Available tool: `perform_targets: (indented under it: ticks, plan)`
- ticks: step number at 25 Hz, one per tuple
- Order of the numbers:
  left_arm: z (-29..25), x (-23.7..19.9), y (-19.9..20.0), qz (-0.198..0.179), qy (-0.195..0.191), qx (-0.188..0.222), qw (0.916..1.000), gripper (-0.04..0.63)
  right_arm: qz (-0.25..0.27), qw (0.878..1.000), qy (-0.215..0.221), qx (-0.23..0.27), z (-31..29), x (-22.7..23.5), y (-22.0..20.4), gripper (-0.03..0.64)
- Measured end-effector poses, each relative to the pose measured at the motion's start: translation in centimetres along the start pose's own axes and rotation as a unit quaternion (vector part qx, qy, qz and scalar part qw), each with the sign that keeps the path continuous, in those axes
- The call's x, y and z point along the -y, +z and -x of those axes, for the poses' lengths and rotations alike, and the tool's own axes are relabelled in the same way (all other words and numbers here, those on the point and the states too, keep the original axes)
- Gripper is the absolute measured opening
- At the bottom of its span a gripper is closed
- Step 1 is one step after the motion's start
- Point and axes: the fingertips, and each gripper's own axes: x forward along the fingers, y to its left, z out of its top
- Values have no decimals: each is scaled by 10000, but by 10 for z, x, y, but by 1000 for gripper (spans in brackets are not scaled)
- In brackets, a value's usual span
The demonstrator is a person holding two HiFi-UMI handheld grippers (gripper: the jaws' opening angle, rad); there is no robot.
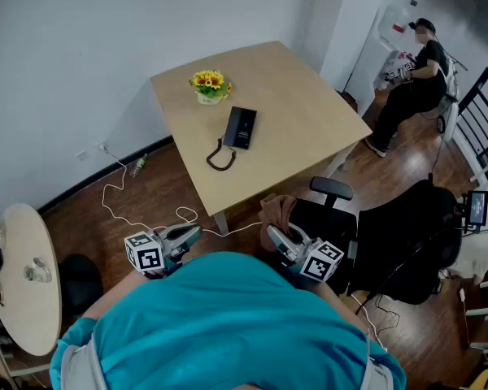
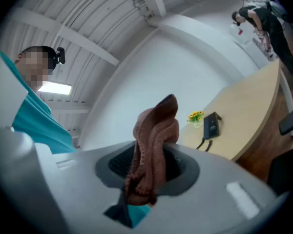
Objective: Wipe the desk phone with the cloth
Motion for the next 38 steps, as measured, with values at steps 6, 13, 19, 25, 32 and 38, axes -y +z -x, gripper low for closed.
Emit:
perform_targets:
  ticks: [6, 13, 19, 25, 32, 38]
  plan:
    - [-17, -9, -2, 76, 116, 55, 9999, 6, -84, 9993, -36, -371, -4, 35, -5, 112]
    - [-5, -93, 34, 442, -73, 89, 9990, 5, 26, 9968, -240, -767, -93, 60, -15, 112]
    - [12, -176, 113, 606, -554, -7, 9966, 5, 254, 9928, -751, -901, -191, 71, -4, 113]
    - [-4, -232, 149, 657, -935, -219, 9932, 6, 333, 9877, -1074, -1088, -239, 90, 11, 114]
    - [-74, -263, 153, 828, -792, -369, 9927, 6, 363, 9859, -1129, -1181, -230, 151, 52, 114]
    - [-159, -295, 158, 662, -24, -922, 9935, 42, 693, 9843, -450, -1560, -210, 221, 84, 114]
